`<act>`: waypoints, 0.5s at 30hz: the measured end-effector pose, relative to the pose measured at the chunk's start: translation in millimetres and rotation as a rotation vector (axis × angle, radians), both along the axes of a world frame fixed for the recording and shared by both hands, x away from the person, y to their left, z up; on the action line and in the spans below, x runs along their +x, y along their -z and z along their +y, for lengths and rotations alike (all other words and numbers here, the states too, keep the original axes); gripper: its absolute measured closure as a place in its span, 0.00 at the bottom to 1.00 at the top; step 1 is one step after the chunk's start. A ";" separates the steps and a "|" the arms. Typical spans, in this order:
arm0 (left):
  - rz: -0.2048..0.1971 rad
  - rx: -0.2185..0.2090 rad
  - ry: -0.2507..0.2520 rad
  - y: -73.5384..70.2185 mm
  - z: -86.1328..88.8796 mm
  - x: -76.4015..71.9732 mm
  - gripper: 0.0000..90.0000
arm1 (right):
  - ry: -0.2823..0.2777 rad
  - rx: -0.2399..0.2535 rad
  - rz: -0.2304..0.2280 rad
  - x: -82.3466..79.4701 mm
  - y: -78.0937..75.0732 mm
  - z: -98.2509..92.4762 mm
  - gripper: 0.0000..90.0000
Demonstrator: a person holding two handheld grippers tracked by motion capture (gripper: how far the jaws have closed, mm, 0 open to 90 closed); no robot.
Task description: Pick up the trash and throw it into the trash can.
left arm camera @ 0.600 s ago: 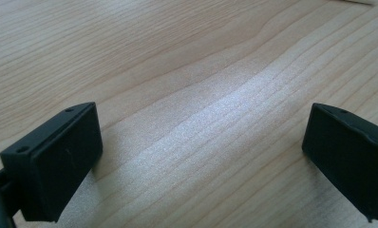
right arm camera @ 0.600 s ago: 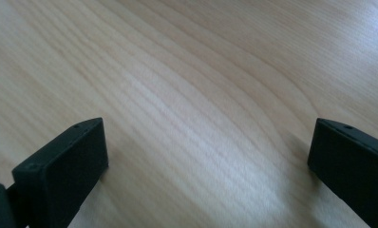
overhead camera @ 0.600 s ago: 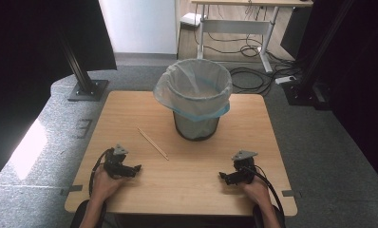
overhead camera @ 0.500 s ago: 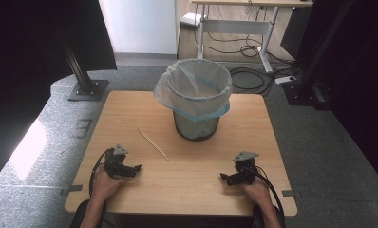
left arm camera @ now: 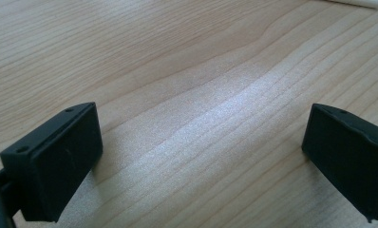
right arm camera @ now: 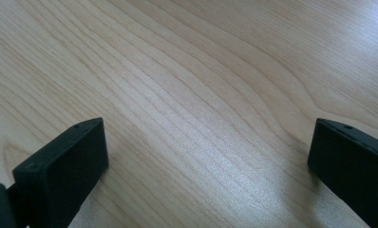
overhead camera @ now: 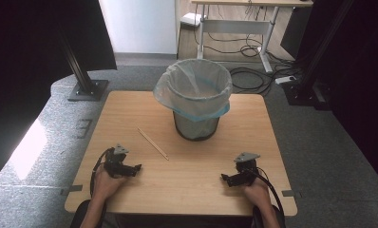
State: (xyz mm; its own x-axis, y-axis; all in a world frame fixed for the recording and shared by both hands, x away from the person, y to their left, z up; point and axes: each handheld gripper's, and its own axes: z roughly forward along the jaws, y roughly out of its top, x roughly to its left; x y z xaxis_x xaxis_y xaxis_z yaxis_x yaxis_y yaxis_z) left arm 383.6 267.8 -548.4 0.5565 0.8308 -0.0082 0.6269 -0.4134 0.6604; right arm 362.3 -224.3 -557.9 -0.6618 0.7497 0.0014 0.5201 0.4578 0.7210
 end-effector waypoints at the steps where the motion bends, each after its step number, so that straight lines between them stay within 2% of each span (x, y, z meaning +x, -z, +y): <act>1: 0.002 0.002 -0.008 -0.4 -0.5 1.0 0.00 | 0.004 0.001 0.000 -0.3 0.0 0.2 0.00; 4: 0.030 -0.001 -0.042 -5.2 -5.4 10.1 0.02 | 0.010 0.001 0.001 -0.8 0.0 0.4 0.00; 6: 0.029 -0.011 -0.045 -7.2 -7.5 13.4 0.02 | 0.012 0.001 0.001 -1.0 0.0 0.4 0.00; 8: 0.027 -0.031 -0.037 -14.1 -17.7 23.7 0.02 | 0.017 0.001 0.002 -1.4 -0.1 0.6 0.00; 9: 0.027 -0.031 -0.037 -14.1 -17.7 23.7 0.02 | 0.017 0.001 0.002 -1.4 -0.1 0.6 0.00; 10: 0.028 -0.026 -0.028 -16.2 -27.0 32.3 0.02 | 0.019 0.001 0.001 -1.5 0.0 0.6 0.00; 11: 0.028 -0.026 -0.028 -16.2 -27.0 32.3 0.02 | 0.019 0.001 0.001 -1.5 0.0 0.6 0.00; 13: 0.028 -0.014 -0.023 -16.7 -40.9 44.6 0.02 | 0.020 0.001 0.001 -1.6 0.0 0.7 0.00; 15: 0.027 -0.016 -0.022 -17.0 -45.0 48.1 0.02 | 0.022 0.001 0.001 -1.8 0.0 0.8 0.00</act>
